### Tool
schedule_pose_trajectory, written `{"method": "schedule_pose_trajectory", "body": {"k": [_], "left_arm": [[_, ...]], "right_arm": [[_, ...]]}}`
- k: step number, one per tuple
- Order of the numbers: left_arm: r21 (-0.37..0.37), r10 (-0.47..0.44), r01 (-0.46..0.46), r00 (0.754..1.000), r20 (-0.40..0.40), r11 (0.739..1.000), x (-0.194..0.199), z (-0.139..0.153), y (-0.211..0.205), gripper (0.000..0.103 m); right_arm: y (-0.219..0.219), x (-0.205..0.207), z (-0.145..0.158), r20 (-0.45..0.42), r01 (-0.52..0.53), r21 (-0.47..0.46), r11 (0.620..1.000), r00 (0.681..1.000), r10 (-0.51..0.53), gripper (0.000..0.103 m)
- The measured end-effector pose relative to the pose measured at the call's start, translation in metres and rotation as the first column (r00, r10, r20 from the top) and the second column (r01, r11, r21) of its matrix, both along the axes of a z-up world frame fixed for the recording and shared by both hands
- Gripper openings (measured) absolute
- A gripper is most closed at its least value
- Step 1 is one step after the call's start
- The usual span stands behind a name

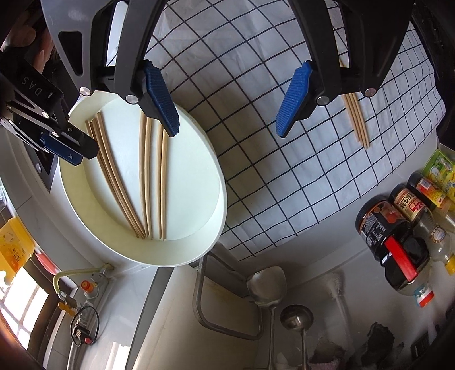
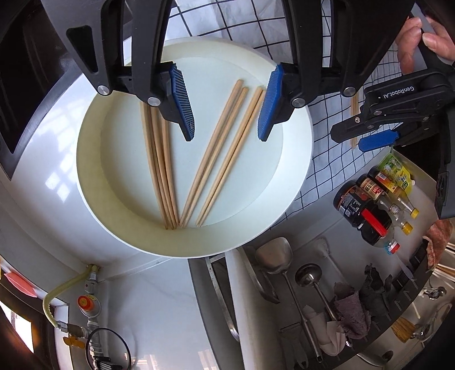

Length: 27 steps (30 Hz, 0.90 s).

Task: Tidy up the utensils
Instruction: 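Withdraw both open tools from the basin back to the chopstick bundle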

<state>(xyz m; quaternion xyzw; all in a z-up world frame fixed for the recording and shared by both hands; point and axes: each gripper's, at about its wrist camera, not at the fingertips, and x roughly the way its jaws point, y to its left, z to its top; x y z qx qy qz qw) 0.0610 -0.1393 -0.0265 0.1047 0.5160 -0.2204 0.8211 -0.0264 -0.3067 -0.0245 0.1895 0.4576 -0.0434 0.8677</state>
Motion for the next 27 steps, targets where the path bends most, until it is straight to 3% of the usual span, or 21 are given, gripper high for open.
{"method": "schedule_pose_trajectory", "body": {"k": [12, 27], "left_arm": [[-0.004, 0.112, -0.112, 0.994, 0.007, 0.994, -0.012, -0.002, 0.08, 0.072], [0.011, 0.288, -0.288, 0.957, -0.022, 0.958, -0.016, -0.02, 0.176, 0.072]], "right_arm": [[0.064, 0.01, 0.005, -0.008, -0.122, -0.023, 0.992, 0.993, 0.122, 0.049], [0.145, 0.023, -0.01, -0.059, -0.285, -0.014, 0.959, 0.957, 0.283, 0.05]]}}
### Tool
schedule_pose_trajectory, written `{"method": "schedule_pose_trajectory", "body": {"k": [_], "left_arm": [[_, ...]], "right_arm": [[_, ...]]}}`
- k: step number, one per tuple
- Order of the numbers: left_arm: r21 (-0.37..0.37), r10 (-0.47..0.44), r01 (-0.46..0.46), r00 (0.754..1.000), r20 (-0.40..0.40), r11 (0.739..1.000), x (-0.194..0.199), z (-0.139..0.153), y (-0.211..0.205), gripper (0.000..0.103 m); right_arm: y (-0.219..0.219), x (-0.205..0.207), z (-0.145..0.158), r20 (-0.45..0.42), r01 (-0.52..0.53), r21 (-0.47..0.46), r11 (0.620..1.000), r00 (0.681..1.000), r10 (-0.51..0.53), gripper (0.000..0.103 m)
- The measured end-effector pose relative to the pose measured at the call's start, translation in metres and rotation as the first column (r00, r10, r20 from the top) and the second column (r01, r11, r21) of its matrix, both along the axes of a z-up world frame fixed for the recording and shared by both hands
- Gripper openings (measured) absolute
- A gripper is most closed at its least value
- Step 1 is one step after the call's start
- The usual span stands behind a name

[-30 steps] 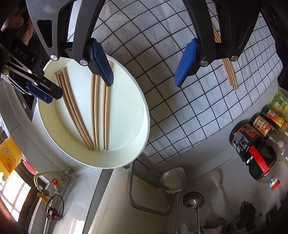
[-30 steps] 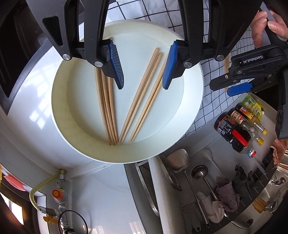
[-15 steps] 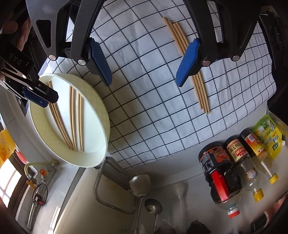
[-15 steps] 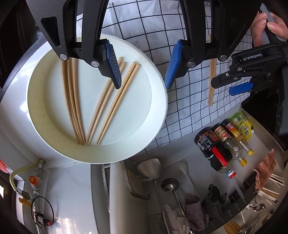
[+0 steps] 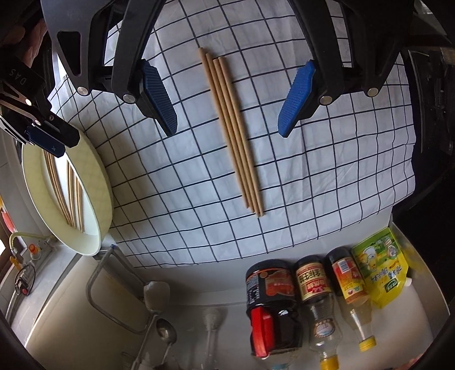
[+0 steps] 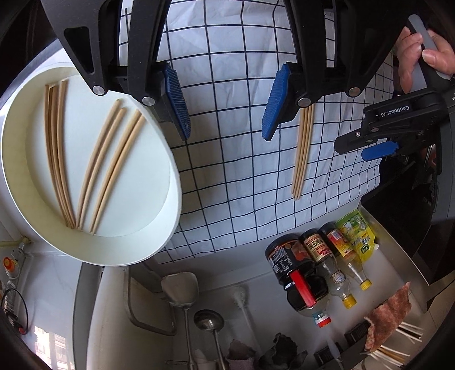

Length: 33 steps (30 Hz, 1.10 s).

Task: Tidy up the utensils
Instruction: 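Withdraw both open tools from the basin back to the chopstick bundle, then lower both tools to the bundle and separate single chopsticks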

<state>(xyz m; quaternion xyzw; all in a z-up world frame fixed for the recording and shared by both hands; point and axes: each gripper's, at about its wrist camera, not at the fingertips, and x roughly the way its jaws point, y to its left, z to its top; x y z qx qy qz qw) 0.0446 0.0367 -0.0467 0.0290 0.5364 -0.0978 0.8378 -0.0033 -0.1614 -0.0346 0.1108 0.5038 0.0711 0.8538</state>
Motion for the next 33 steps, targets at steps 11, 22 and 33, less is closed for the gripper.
{"method": "schedule_pose_trajectory", "body": {"k": [11, 22, 33], "left_arm": [[-0.003, 0.08, -0.08, 0.995, -0.065, 0.997, 0.0, -0.026, 0.036, 0.072], [0.004, 0.122, -0.122, 0.987, -0.106, 0.993, 0.002, -0.046, 0.061, 0.074], [-0.002, 0.148, -0.149, 0.982, -0.115, 0.989, -0.002, -0.054, 0.079, 0.077]], "right_arm": [[0.04, 0.011, -0.017, -0.05, -0.087, 0.002, 0.996, 0.995, 0.087, 0.05], [0.072, 0.02, -0.04, -0.108, -0.155, -0.003, 0.988, 0.982, 0.153, 0.05], [0.098, 0.03, -0.054, -0.131, -0.197, -0.004, 0.98, 0.972, 0.195, 0.05]]}}
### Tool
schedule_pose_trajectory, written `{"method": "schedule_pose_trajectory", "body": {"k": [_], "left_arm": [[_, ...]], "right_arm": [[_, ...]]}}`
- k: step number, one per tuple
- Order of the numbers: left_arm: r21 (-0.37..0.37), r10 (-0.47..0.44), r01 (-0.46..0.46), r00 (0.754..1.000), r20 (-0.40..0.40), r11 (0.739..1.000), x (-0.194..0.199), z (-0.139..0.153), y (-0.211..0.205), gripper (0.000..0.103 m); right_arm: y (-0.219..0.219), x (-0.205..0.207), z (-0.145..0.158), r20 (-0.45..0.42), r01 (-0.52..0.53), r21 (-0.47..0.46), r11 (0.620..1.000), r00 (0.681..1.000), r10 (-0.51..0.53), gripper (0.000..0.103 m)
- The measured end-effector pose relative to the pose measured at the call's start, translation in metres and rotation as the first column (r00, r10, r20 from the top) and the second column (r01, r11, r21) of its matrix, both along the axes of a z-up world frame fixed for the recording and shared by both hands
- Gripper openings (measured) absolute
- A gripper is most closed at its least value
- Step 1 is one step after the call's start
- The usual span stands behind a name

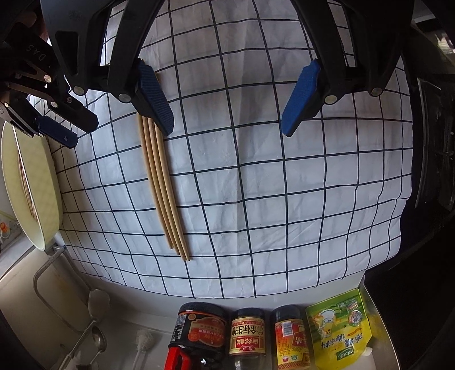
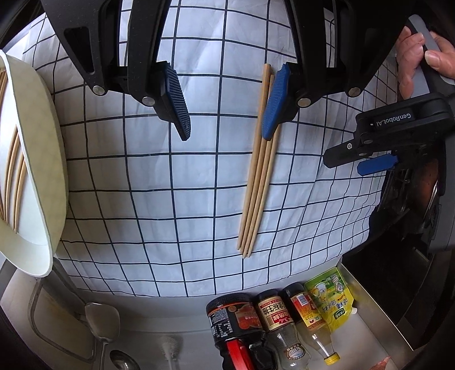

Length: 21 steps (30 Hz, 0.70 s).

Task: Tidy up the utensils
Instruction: 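Lower both tools to the bundle and separate single chopsticks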

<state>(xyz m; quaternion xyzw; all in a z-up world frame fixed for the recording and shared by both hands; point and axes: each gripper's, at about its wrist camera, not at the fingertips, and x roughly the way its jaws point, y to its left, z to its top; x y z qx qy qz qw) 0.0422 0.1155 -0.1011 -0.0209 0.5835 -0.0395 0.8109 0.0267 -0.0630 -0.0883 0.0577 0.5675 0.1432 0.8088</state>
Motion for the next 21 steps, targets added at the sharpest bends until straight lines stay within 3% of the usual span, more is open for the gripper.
{"method": "schedule_pose_trajectory", "body": {"k": [21], "left_arm": [[0.022, 0.034, -0.034, 0.999, 0.005, 0.999, -0.009, -0.012, 0.014, 0.08]], "right_arm": [[0.026, 0.015, -0.027, -0.015, -0.015, -0.068, 0.998, 1.0, 0.014, 0.054]]}}
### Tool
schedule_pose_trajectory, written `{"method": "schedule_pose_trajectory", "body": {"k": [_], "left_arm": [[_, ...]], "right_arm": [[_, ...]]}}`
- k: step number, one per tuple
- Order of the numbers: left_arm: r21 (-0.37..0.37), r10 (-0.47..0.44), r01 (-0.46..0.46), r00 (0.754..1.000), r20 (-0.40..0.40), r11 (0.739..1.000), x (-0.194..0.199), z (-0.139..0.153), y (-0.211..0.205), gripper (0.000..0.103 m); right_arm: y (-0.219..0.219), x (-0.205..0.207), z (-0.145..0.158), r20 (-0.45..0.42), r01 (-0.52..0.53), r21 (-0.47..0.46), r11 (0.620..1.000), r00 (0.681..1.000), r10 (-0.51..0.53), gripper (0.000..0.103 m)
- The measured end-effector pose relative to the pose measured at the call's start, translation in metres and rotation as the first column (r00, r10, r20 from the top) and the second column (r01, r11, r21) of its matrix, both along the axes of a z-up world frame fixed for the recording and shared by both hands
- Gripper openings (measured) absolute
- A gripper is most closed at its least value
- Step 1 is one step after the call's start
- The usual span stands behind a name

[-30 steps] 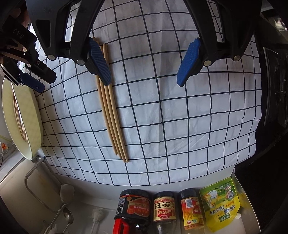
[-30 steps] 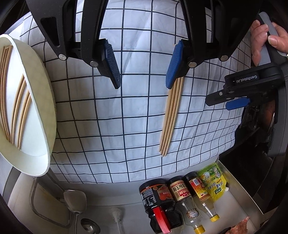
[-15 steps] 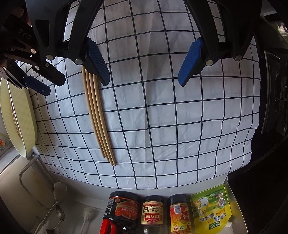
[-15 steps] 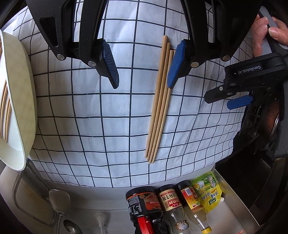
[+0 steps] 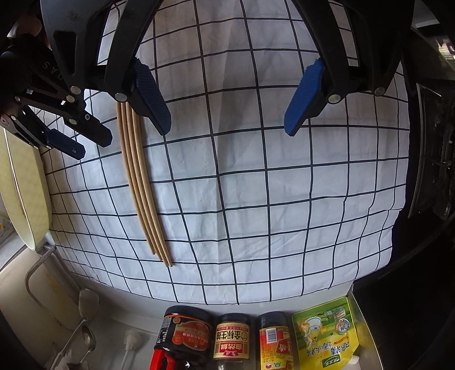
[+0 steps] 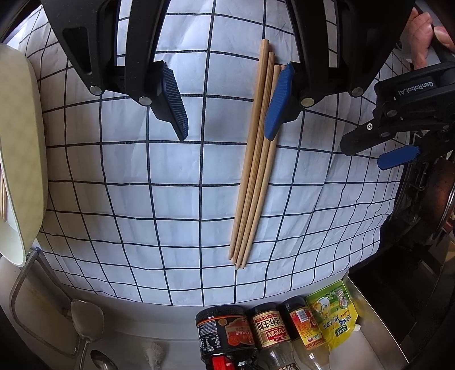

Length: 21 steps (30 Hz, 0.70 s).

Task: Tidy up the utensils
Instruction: 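Lower both tools to the bundle and separate single chopsticks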

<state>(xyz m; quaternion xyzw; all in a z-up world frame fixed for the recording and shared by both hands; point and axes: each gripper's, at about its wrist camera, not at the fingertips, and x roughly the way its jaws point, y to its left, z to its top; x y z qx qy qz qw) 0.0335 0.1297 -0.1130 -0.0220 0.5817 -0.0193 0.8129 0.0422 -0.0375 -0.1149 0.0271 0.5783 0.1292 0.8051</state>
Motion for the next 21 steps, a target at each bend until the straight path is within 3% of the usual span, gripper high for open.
{"method": "schedule_pose_trajectory", "body": {"k": [13, 21], "left_arm": [[0.003, 0.015, -0.015, 1.0, -0.003, 1.0, -0.002, -0.003, 0.002, 0.08], [0.005, 0.018, -0.018, 1.0, 0.007, 1.0, -0.002, -0.001, 0.0, 0.08]], "right_arm": [[0.004, 0.005, -0.013, -0.007, 0.004, -0.03, 1.0, 1.0, -0.005, 0.054], [0.016, 0.0, -0.014, 0.0, -0.041, -0.132, 0.99, 0.999, 0.041, 0.056]]}}
